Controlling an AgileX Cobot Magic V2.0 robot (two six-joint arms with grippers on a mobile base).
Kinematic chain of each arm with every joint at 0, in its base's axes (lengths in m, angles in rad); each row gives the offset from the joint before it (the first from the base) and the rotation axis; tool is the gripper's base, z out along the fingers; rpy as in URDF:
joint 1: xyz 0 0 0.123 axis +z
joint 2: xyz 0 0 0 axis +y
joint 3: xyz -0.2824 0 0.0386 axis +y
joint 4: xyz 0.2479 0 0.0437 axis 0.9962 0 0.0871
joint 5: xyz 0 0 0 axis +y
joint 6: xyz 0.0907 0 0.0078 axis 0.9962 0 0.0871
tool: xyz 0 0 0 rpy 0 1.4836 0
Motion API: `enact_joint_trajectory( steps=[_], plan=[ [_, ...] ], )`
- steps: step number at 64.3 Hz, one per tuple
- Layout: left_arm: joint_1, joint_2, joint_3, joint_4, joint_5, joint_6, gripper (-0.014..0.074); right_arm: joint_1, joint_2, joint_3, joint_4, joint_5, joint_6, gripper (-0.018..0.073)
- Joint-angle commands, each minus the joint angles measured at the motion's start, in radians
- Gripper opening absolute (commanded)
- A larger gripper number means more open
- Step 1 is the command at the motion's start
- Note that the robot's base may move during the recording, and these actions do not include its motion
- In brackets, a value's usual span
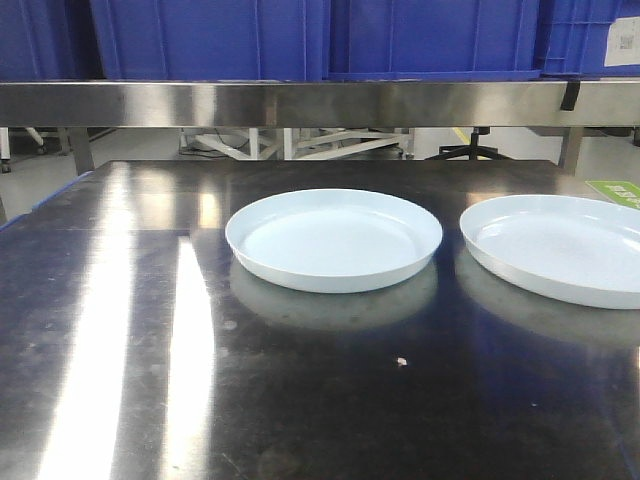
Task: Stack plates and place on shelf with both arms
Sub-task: 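Withdraw the left gripper upward away from the plate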
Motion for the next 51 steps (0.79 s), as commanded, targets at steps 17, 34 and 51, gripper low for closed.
enact_joint_trajectory(
  steps=[17, 34, 51],
  plan=[
    [0.0, -0.006, -0.028, -0.01, -0.075, -0.007, 0.0084, -0.006, -0.012, -0.038, -0.005, -0.032, -0.003, 0.0097],
    [0.0, -0.006, -0.028, -0.01, -0.075, -0.007, 0.0083, -0.006, -0.012, -0.038, -0.005, -0.015, -0.003, 0.0122],
    [0.0, -0.006, -0.028, -0.01, -0.075, -0.007, 0.0083, -0.005, -0.012, -0.038, -0.005, 0.047, -0.003, 0.0528]
  ],
)
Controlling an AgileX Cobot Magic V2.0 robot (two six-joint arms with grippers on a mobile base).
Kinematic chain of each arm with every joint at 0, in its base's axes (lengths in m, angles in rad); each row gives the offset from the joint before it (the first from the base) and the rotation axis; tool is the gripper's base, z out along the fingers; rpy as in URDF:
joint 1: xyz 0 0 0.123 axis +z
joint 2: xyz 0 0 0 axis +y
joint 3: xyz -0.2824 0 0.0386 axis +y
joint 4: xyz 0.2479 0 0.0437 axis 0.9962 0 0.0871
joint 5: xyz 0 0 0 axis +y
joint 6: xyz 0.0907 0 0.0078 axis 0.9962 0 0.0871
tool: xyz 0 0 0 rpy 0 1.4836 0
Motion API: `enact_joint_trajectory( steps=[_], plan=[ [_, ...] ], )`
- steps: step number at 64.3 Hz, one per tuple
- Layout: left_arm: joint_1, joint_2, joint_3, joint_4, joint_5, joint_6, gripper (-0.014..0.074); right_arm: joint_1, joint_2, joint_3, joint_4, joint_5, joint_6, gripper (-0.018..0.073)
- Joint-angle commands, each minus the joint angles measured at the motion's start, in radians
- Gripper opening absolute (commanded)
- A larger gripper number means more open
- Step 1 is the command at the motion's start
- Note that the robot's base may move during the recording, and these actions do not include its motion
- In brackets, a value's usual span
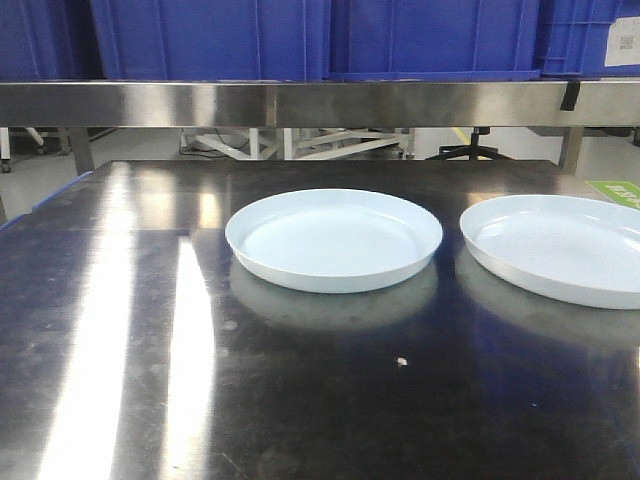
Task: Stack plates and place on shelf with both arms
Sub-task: 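Withdraw the left gripper upward away from the plate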
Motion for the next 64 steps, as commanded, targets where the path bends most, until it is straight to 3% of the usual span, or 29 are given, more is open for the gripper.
enact_joint_trajectory(
  steps=[1, 27, 43, 64],
  plan=[
    [-0.007, -0.006, -0.028, -0.008, -0.075, -0.007, 0.0083, -0.005, -0.012, -0.038, -0.005, -0.047, -0.003, 0.0526],
    [-0.007, -0.006, -0.028, -0.008, -0.075, -0.007, 0.0083, -0.009, 0.069, -0.054, -0.007, -0.081, -0.003, 0.0423],
    [-0.007, -0.006, -0.028, -0.008, -0.075, -0.007, 0.0083, -0.079, 0.298, -0.235, -0.007, -0.041, -0.003, 0.0423],
    [-0.007, -0.006, -0.028, -0.008, -0.075, -0.007, 0.0083, -0.081, 0.478, -0.387, -0.007, 0.02, -0.003, 0.0423]
  ],
)
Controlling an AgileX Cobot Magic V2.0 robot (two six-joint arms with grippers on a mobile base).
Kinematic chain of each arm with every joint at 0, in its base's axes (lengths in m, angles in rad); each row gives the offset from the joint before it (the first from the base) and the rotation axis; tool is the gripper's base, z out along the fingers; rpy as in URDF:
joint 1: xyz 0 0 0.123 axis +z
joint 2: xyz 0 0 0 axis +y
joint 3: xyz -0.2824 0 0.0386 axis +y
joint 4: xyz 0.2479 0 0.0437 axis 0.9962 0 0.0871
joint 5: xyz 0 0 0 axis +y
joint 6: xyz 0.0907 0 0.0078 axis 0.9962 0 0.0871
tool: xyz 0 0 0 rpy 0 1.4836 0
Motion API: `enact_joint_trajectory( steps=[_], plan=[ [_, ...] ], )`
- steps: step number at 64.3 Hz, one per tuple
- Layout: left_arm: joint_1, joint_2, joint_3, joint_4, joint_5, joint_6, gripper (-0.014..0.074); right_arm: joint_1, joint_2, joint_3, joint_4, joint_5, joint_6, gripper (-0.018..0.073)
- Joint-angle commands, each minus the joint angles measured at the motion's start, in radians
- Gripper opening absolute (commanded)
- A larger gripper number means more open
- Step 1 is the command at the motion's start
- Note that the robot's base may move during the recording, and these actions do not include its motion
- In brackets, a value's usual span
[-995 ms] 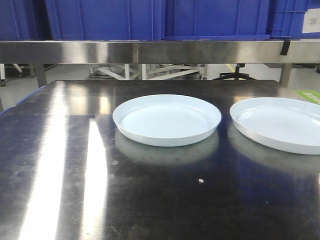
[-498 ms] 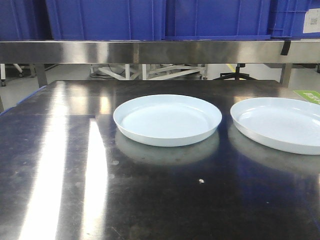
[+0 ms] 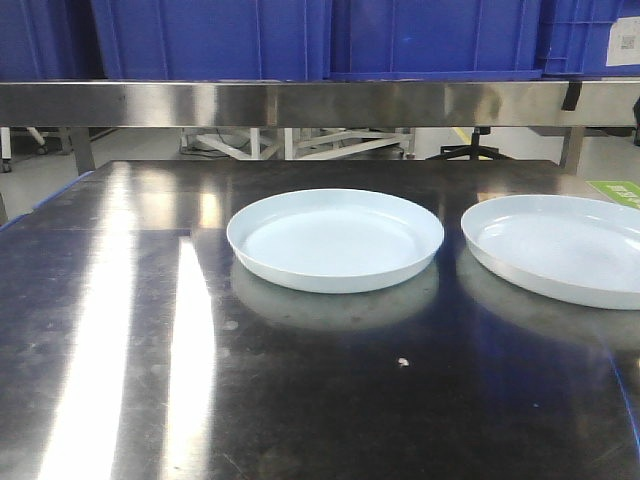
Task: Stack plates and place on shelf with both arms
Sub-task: 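Withdraw the left gripper upward away from the plate, then grasp the rim of the other white plate with the right gripper and lift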
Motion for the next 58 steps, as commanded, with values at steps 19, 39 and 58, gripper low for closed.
enact_joint_trajectory(
  steps=[19, 39, 58],
  plan=[
    [-0.007, -0.006, -0.028, -0.008, -0.075, -0.007, 0.0083, -0.005, 0.044, -0.044, -0.008, -0.035, -0.003, 0.0423],
    [-0.007, -0.006, -0.028, -0.008, -0.075, -0.007, 0.0083, -0.005, 0.084, -0.044, -0.008, -0.035, -0.003, 0.0423],
    [-0.007, -0.006, -0.028, -0.008, -0.075, -0.007, 0.0083, -0.005, 0.084, -0.044, -0.008, -0.052, -0.003, 0.0046]
  ],
)
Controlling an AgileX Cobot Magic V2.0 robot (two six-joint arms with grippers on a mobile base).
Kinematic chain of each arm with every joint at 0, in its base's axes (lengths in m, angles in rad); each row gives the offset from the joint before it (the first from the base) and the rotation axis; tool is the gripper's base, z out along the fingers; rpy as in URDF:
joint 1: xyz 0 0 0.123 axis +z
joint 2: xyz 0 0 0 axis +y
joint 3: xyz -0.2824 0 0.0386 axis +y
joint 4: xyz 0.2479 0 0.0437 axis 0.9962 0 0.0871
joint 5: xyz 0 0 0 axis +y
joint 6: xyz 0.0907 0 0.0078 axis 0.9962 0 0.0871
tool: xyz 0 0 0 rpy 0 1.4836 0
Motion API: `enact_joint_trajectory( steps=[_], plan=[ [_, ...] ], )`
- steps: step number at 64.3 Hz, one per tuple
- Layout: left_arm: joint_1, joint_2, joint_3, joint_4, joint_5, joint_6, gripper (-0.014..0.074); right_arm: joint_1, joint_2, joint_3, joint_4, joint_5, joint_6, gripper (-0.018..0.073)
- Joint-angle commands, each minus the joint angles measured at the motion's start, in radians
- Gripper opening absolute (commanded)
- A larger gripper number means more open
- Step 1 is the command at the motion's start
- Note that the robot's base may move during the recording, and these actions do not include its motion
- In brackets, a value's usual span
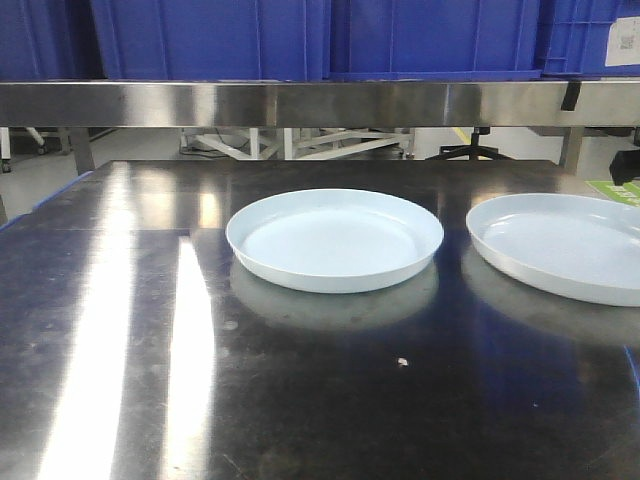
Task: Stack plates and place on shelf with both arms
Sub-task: 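Grasp the rim of the other white plate with the right gripper and lift, then carry the plate over the centered plate and lower it on top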
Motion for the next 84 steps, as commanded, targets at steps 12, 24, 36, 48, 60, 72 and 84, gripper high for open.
enact_joint_trajectory(
  steps=[12, 24, 36, 48, 60, 72, 84],
  plan=[
    [-0.007, -0.006, -0.028, -0.008, -0.075, -0.007, 0.0083, -0.005, -0.102, -0.067, -0.012, -0.062, -0.003, 0.005],
    [-0.007, -0.006, -0.028, -0.008, -0.075, -0.007, 0.0083, 0.023, -0.184, -0.149, -0.011, -0.045, -0.003, 0.005],
    [-0.007, -0.006, -0.028, -0.008, -0.075, -0.007, 0.0083, 0.127, -0.212, -0.238, -0.01, 0.012, -0.003, 0.005],
    [-0.007, -0.006, -0.028, -0.008, -0.075, -0.007, 0.0083, 0.282, -0.179, -0.292, -0.01, 0.019, -0.003, 0.005],
    [-0.007, -0.006, -0.028, -0.008, -0.075, -0.007, 0.0083, 0.421, -0.105, -0.336, -0.01, 0.007, -0.003, 0.005],
    [-0.007, -0.006, -0.028, -0.008, -0.075, -0.007, 0.0083, 0.485, -0.016, -0.381, -0.01, -0.004, -0.003, 0.005],
    [-0.007, -0.006, -0.028, -0.008, -0.075, -0.007, 0.0083, 0.494, 0.041, -0.393, -0.01, -0.005, -0.003, 0.005]
  ],
)
